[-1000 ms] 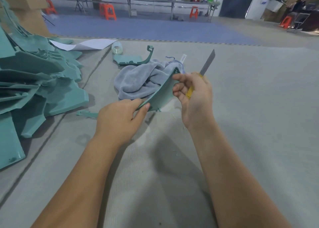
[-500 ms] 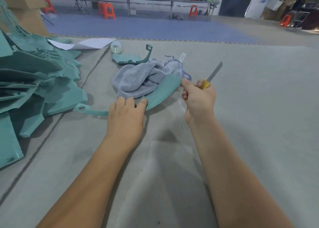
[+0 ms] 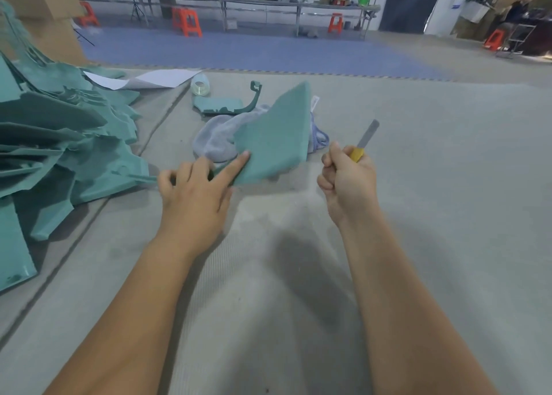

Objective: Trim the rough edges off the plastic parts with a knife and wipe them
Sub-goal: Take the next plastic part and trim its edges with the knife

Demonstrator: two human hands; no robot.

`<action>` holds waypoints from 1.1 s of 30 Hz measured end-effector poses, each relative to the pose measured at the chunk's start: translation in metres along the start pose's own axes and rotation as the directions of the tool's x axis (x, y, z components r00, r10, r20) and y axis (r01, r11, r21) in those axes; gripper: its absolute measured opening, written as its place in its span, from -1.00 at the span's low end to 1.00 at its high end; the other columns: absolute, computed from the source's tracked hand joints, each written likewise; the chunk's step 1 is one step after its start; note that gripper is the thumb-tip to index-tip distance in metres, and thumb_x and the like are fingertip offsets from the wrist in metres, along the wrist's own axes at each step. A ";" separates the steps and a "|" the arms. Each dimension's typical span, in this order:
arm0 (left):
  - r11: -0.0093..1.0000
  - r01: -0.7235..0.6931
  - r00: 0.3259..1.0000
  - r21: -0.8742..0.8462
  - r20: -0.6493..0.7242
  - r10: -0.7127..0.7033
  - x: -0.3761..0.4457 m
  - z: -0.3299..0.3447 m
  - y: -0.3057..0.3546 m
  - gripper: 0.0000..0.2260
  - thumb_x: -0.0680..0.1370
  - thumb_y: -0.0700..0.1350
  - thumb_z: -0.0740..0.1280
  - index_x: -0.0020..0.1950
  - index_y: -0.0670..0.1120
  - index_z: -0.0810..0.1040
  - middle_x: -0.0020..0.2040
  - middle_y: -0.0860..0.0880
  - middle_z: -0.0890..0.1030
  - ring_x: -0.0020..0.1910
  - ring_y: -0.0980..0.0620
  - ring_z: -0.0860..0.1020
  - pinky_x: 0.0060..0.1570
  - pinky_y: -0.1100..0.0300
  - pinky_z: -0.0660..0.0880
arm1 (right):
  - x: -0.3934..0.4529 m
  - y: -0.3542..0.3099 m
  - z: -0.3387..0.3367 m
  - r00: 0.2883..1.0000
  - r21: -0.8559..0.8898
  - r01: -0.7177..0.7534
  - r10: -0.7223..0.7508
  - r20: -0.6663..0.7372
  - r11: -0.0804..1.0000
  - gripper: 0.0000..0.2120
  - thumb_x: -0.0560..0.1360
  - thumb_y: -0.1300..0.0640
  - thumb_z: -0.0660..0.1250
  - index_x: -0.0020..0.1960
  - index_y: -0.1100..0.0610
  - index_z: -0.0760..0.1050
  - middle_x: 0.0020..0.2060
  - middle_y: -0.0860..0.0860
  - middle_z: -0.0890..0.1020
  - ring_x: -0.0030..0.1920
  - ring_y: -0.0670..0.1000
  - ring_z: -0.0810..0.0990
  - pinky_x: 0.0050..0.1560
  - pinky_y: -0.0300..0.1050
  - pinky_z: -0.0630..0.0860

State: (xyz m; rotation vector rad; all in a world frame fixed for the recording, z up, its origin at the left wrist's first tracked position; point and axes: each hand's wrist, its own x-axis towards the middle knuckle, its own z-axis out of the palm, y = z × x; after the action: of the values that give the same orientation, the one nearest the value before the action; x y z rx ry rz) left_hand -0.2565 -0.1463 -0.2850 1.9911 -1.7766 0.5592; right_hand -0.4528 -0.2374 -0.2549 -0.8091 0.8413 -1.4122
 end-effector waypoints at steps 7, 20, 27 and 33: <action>0.986 0.069 0.993 -0.155 0.103 -0.053 0.000 0.009 -0.008 -0.57 0.56 -0.19 0.25 0.31 0.25 0.50 0.08 -0.04 0.48 0.19 -0.13 0.35 0.45 -0.11 -0.10 | -0.003 0.021 0.009 0.989 -0.257 -0.145 0.139 -0.040 0.955 -0.75 0.62 -0.03 0.24 -0.13 0.10 0.36 -0.28 -0.01 0.57 -0.48 -0.18 0.58 -0.22 -0.08 0.62; 0.880 0.333 0.940 -0.339 0.187 -0.284 0.006 0.011 -0.007 -0.49 0.51 -0.01 0.35 0.45 0.13 0.32 0.43 -0.09 0.19 0.43 -0.09 0.12 0.43 -0.01 0.06 | -0.010 0.003 0.022 0.847 -0.279 0.514 -0.532 0.013 0.811 -0.64 0.51 0.43 0.19 -0.24 0.03 0.18 -0.31 -0.02 0.24 -0.29 0.04 0.26 -0.29 -0.20 0.33; -0.368 0.499 0.689 -0.785 0.617 -0.381 0.016 -0.010 -0.002 -0.76 0.65 -0.01 0.13 0.15 -0.09 0.51 0.03 -0.18 0.65 -0.10 -0.12 0.67 -0.19 0.06 0.62 | -0.019 0.011 0.028 0.538 -0.446 0.833 -0.668 0.514 0.327 -0.65 0.36 0.61 0.14 -0.26 0.17 0.25 -0.24 -0.08 0.27 -0.24 0.07 0.28 -0.23 -0.19 0.24; -0.617 0.577 0.653 -0.535 0.756 -0.044 0.012 -0.023 -0.021 -0.16 0.46 0.47 -0.01 0.26 -0.27 0.43 0.12 -0.34 0.61 0.05 -0.32 0.62 -0.20 -0.13 0.62 | -0.028 0.031 0.027 0.388 -0.427 0.904 -0.484 0.784 0.032 -0.86 0.30 0.49 0.16 -0.27 0.29 0.38 -0.24 0.16 0.46 -0.32 0.15 0.36 -0.33 0.09 0.35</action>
State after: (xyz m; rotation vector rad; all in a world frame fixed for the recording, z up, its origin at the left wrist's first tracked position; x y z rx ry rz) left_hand -0.2352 -0.1414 -0.2598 0.9119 -0.4164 -1.4460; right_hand -0.4140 -0.2098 -0.2683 -2.6341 0.7076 -1.4782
